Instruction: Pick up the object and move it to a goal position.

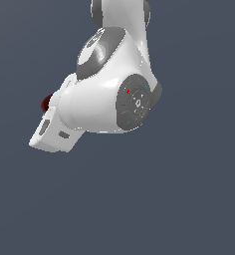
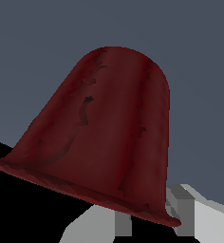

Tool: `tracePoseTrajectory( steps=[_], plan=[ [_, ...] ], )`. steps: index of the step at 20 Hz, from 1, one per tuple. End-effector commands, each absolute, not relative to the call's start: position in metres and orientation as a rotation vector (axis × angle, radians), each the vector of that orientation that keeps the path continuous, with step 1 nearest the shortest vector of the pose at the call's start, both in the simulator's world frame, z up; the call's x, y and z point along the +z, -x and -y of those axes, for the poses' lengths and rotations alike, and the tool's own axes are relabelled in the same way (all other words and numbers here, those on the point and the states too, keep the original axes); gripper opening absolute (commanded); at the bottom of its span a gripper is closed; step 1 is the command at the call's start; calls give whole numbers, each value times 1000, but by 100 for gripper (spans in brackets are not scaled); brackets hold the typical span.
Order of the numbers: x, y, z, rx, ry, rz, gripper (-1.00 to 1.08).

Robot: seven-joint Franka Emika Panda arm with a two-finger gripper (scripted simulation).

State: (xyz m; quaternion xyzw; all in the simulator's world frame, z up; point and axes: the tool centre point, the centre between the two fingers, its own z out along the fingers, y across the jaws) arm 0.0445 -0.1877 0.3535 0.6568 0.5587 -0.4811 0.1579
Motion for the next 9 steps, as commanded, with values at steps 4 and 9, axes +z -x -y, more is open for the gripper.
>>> tracePoseTrajectory(
  steps=[4, 9],
  plan=[
    [369, -47, 200, -1373, -1878, -1599, -100],
    [370, -48, 201, -1372, -1878, -1600, -100]
  ],
)
